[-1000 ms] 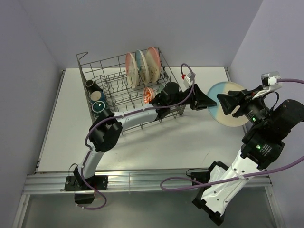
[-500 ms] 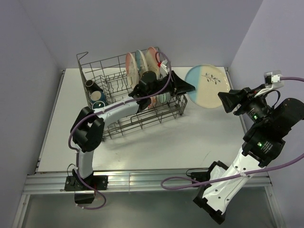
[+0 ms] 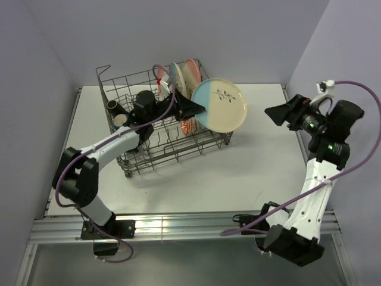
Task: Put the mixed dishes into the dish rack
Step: Pass the plate from the left arm to the right
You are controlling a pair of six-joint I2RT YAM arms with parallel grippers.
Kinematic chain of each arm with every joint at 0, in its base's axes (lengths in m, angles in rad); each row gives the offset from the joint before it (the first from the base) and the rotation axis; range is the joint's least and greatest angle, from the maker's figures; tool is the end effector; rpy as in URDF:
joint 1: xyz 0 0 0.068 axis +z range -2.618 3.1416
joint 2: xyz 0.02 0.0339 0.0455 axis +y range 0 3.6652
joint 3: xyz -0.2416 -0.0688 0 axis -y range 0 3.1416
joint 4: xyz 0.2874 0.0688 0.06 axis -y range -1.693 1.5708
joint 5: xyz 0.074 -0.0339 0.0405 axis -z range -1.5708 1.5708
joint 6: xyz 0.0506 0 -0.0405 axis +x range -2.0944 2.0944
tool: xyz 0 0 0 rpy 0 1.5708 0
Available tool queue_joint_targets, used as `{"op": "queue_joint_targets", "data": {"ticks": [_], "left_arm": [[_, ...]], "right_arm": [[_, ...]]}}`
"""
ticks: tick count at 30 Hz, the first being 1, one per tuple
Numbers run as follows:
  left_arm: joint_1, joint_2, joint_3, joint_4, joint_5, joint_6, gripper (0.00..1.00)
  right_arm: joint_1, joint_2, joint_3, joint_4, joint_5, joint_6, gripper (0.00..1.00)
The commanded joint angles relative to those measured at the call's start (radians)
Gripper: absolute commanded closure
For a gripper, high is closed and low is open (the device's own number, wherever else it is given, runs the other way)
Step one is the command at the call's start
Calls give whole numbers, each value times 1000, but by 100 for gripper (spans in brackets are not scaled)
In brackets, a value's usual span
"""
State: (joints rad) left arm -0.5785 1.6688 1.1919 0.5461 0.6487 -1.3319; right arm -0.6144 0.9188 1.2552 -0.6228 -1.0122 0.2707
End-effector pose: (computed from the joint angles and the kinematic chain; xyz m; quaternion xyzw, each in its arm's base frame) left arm 0.3522 -0.2665 0.2832 -0.0212 0.6870 -0.6914 0.2227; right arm 0.2058 -0.0927 0.4286 0.0376 0.7573 0.2929 0.5825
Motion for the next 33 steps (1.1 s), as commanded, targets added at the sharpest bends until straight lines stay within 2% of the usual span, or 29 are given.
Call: {"op": "queue_joint_targets", "data": {"ticks": [1,5,10,17,20,27,33], "left_arm": [[40,-179,5,166,60,16,100],[101,-254,-28,103,95,54,100],[160,-345,-69,46,124,69,100],[193,-415,-101,-21,137,97,100],[197,-429,-115,-25,137,94,100],[198,-463,-150,5,135,62,100],[197,-491,-179,25,129,46,100]], "right_arm": [[180,63,15,106,119,28,10],[274,130,-5,233,106,110,8],[346,248,0,320,-1,177,7],[471,305,-60,668,-109,425,7],[522,319,-77,744,-114,502,7],[665,364,-120,813,-91,562,8],[738,423,-94,787,-75,542,12]]}}
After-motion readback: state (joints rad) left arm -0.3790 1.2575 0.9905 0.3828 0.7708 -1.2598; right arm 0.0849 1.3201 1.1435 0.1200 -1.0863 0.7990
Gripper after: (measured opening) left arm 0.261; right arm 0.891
